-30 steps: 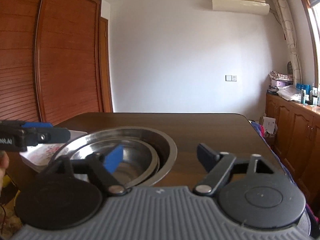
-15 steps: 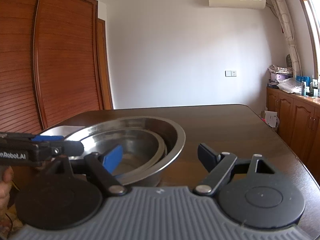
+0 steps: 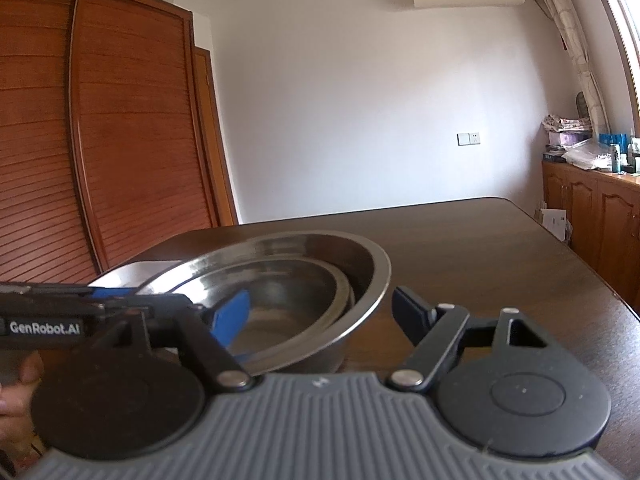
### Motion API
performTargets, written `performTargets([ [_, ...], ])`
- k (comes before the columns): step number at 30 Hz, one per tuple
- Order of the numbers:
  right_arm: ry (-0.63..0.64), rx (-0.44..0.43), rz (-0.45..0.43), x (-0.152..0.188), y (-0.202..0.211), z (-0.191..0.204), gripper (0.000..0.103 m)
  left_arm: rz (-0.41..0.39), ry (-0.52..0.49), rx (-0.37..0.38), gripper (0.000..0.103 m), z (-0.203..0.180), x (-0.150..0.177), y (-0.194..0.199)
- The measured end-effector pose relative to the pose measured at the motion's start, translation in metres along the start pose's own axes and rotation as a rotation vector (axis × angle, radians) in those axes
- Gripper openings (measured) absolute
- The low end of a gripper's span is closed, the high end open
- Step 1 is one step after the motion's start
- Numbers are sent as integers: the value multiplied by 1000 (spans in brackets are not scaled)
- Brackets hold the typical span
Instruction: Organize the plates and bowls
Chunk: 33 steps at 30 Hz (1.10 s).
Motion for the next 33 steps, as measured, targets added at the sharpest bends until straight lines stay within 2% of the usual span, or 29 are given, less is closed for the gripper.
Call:
performTargets([
  [5,-3,-2,-6,0,1,0,72,-1,0,-3,79,-1,0,1],
  [9,-1,-2,-13,-1,2,0,60,-3,-6,-9,74,-1,-1,2],
  [18,-9,31,-20,-4,4,-6,50,-9,0,-1,72,0,0,3],
  [33,0,25,-64,-29,9,-2,48,-88,-35,-3,72,6,-31,20],
])
Point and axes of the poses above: each gripper's, at about its wrist camera, not at the fingertips, and y roughly against the way its jaws point, z to its left, x to its underside, the point moved 5 cm from there along -y, roughly the way its jaws point, and after that the axes turned 14 degrees about -z, right-handed, at the moved point
